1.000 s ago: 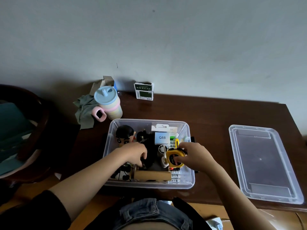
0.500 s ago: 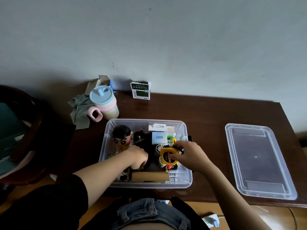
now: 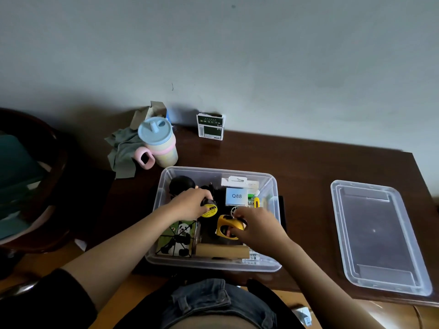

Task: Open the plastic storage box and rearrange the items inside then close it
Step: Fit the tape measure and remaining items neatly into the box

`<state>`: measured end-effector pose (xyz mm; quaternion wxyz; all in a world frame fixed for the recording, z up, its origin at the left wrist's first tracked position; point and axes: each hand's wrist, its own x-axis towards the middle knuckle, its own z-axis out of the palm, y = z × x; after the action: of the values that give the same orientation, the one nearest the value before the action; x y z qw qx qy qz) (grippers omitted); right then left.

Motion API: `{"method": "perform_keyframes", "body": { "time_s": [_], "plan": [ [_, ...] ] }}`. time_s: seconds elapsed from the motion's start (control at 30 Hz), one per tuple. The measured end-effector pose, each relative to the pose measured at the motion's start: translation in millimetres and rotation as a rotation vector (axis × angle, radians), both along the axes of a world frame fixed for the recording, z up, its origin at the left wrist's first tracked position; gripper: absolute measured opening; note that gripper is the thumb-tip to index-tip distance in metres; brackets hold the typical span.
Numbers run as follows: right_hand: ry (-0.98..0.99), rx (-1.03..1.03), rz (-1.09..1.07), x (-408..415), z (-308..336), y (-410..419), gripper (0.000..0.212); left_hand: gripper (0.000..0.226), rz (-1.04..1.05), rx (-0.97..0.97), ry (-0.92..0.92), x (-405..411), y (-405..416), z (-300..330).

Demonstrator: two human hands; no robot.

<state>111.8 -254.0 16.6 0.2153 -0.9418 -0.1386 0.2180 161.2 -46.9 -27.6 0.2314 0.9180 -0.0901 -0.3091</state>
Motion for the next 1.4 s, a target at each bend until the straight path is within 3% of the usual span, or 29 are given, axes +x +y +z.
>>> {"method": "perform_keyframes", "body": {
  "time_s": [0.2, 0.43, 0.73, 0.93, 1.4],
  "plan": [
    [0.086, -0.105, 0.026, 5, -22, 14, 0.033, 0.012, 0.030, -0.112, 0.009, -5, 0, 3],
    [0.134, -0.136, 0.052, 6, -29, 15, 0.029, 0.017, 0.052, -0.150, 0.040, -8, 6, 2],
    [0.193, -0.306, 0.310, 12, -40, 49, 0.020, 0.003, 0.063, -0.209, 0.078, -8, 15, 2],
    [0.296, -0.461, 0.397, 18, -48, 60, 0.027, 0.005, 0.067, -0.221, 0.099, -10, 17, 2],
    [0.312, -0.312, 0.319, 21, -57, 61, 0.028, 0.005, 0.084, -0.235, 0.071, -8, 18, 3]
  ]
}}
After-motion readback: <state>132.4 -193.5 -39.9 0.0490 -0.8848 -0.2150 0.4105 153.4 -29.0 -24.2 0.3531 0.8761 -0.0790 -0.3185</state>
